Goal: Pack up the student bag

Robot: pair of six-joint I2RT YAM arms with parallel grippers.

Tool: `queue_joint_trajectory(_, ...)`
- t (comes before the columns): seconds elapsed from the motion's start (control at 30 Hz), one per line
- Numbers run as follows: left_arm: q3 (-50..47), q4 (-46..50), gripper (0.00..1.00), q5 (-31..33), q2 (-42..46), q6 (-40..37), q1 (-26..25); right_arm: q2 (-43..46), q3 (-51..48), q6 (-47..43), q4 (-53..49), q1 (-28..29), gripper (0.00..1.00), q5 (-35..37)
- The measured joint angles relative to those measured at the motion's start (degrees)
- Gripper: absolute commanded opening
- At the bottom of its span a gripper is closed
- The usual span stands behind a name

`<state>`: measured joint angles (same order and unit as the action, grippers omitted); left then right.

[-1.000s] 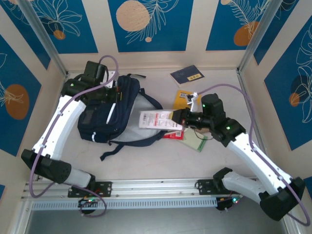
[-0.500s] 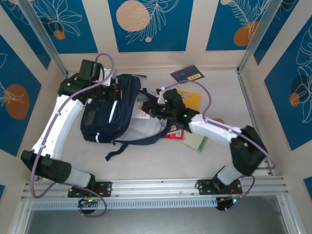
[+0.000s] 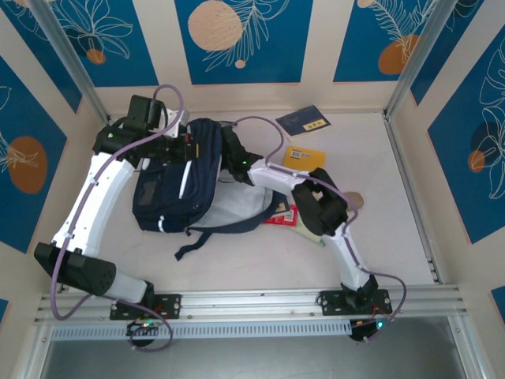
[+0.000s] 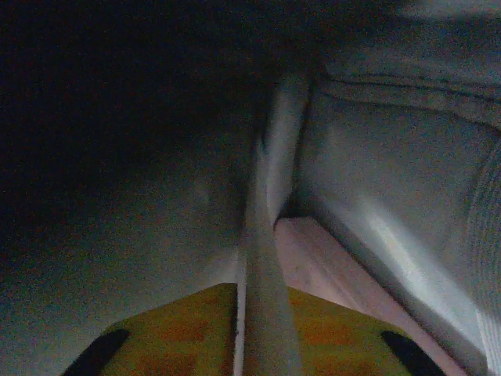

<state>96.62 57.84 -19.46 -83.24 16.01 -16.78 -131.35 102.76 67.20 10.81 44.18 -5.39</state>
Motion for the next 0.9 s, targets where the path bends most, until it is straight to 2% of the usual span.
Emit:
queue_joint_trajectory(0.1,0.5,-0.4,0.0,-0.7,-0.8,0.6,0.6,-1.2,1.1,-2.0,-3.6,0.3,0.75,-0.3)
queue_joint_trajectory(0.13,0.6,-0.4,0.0,-1.1,-0.9,0.7,0.7,-1.1,1.1,-3.0,-4.2,0.3,0.8,-0.4)
queue_joint_trajectory(0.23,0.6,-1.0,0.0,-1.7,-1.3,1.3,1.2,1.0,0.4,-6.8,-8.0,0.6,0.92,0.1)
queue_joint_trajectory(0.3,0.6,-1.5,0.0,-2.0,-1.4,1.7,1.7,4.3,-1.3,-9.6,-11.2,0.9,0.95,1.5)
queue_joint_trajectory(0.5,0.2,-3.3,0.0,-2.1,-1.3,3.0,4.3,17.2,-8.3,-16.2,-18.0,2.1,0.99,7.4)
queue_joint_trajectory(0.63,-0.7,-4.7,0.0,-1.9,-1.2,3.6,4.9,21.9,-11.4,-18.0,-19.9,1.4,0.99,8.7)
queue_joint_trajectory(0.73,-1.7,-5.3,0.0,-2.0,-1.2,3.7,4.9,23.8,-15.0,-18.4,-19.4,0.6,0.95,8.7)
queue_joint_trajectory(0.9,-2.2,-5.7,0.0,-0.7,-1.2,3.6,4.9,28.2,-21.6,-19.3,-20.8,-0.3,0.81,9.6)
